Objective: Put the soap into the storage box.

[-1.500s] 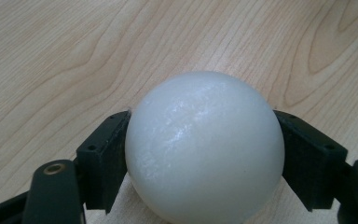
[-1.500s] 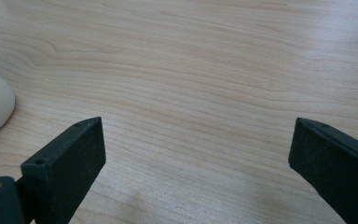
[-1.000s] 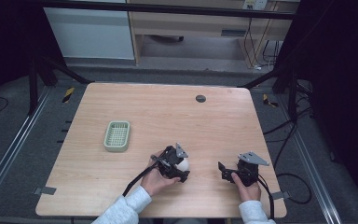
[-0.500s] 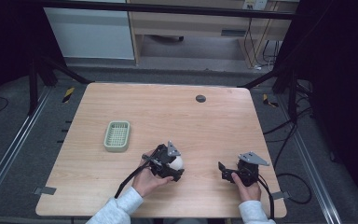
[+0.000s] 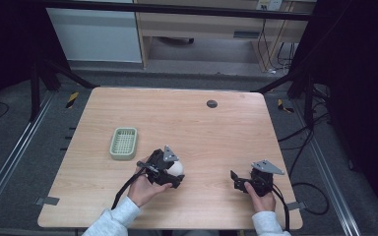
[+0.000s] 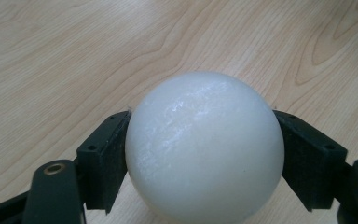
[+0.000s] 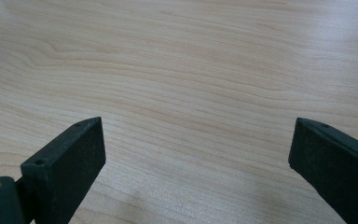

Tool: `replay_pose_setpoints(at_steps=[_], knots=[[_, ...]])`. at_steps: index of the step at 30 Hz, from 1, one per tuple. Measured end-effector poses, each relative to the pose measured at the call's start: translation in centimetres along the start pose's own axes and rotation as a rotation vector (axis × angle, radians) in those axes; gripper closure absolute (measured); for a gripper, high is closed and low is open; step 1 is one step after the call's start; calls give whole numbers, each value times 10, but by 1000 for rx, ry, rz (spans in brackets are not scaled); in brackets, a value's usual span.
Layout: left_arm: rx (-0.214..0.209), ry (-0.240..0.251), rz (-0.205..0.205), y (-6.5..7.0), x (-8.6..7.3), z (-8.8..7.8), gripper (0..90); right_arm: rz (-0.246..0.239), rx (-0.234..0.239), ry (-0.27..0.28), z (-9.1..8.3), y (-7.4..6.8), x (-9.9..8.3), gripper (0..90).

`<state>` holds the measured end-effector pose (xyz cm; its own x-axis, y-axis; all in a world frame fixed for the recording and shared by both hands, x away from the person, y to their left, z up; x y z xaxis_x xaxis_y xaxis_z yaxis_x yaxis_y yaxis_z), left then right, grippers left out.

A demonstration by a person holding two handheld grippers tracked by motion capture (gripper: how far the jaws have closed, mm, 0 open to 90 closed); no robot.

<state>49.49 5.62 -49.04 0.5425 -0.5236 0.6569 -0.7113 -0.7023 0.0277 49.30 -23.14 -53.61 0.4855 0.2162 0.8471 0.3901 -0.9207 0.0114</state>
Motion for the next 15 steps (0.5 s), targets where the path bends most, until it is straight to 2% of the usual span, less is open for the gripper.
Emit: replay_pose_setpoints(at_steps=[15], knots=[[28,13,-21,-23,-4,-22,239,-1,-3,-1,0,0,0,41]])
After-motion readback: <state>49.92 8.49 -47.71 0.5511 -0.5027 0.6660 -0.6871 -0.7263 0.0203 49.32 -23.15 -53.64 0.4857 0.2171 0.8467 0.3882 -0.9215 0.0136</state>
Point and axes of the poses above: each handheld gripper's, and its own axes: z roughly forward along the jaws, x roughly out of its top, y roughly to its right, the point moved 6 cm from there along z, roughly forward along the jaws, and after that the axes turned 5 degrees about -z, right-handed, at the moved point
